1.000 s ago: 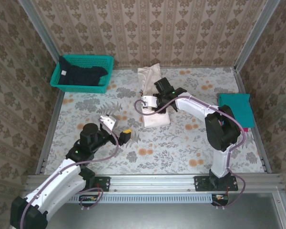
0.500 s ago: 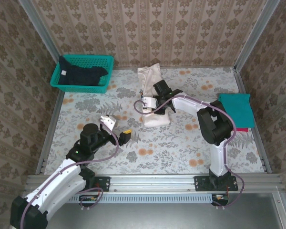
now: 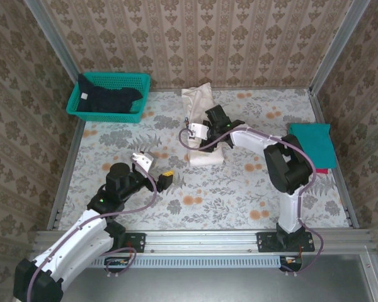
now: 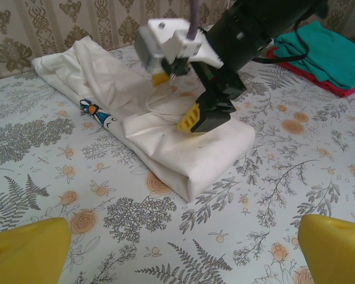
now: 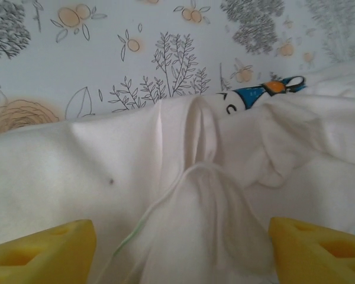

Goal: Fold and stack the t-shirts

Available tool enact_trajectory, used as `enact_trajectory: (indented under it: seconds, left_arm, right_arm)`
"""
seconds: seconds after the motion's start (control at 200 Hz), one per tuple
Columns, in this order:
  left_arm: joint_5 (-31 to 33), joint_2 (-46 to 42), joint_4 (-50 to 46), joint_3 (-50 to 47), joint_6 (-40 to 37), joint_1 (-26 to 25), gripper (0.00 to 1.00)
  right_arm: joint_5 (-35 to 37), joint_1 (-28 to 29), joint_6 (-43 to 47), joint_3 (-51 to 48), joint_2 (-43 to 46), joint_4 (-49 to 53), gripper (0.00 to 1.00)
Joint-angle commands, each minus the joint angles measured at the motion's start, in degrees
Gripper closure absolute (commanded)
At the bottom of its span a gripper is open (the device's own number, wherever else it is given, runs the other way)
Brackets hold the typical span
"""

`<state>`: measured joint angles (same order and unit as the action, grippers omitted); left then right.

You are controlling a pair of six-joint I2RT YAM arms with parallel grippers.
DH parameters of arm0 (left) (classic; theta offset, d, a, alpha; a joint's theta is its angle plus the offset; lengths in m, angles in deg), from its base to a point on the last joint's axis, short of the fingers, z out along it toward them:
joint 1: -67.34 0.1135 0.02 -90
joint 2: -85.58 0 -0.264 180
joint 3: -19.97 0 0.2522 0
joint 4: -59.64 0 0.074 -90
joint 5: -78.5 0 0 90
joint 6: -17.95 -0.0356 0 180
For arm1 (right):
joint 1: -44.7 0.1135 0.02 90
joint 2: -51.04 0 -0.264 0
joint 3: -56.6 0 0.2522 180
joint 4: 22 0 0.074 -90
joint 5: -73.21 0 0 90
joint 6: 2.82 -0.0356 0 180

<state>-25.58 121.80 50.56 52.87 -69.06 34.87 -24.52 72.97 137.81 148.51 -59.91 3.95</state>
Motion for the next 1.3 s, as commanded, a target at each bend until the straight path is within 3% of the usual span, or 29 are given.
enact_trajectory:
  seconds: [0.0,0.23,0.495,0.985,1.065,1.22,1.295]
  left_arm:
    - [-0.07,-0.66,0.87,-0.59,0.66,0.56,0.0]
    - [-0.86,-0.08,0.7,-0.02,-0.26,0.56,0.0]
    - [-1.56,3.71,-3.91,4.39,-5.07,0.26,0.0]
    - [-1.03,3.59,-1.24,2.6,-3.8,0.39,0.0]
    - [-0.95,3.37,-1.18,2.27,-3.6,0.39,0.0]
    - [-0.6,2.38,-1.15,1.61,-3.24,0.38,0.0]
    - [-0.42,1.9,-1.14,1.25,-3.13,0.39,0.0]
  right_arm:
    - [-2.14,0.61,-4.42,-4.96,7.38,-6.24,0.23]
    - [-1.92,3.9,-11.74,-17.61,18.0,-12.08,0.17]
    - [2.7,8.86,-0.02,-25.8,23.42,-4.08,0.2]
    - [7.55,8.58,3.56,-19.27,9.14,-7.09,0.36]
    - [7.92,8.06,3.51,-17.77,6.66,-7.35,0.48]
    - [9.8,7.85,4.53,-16.07,3.09,-7.11,0.51]
    - [10.68,7.85,5.04,-15.74,2.0,-6.7,0.61]
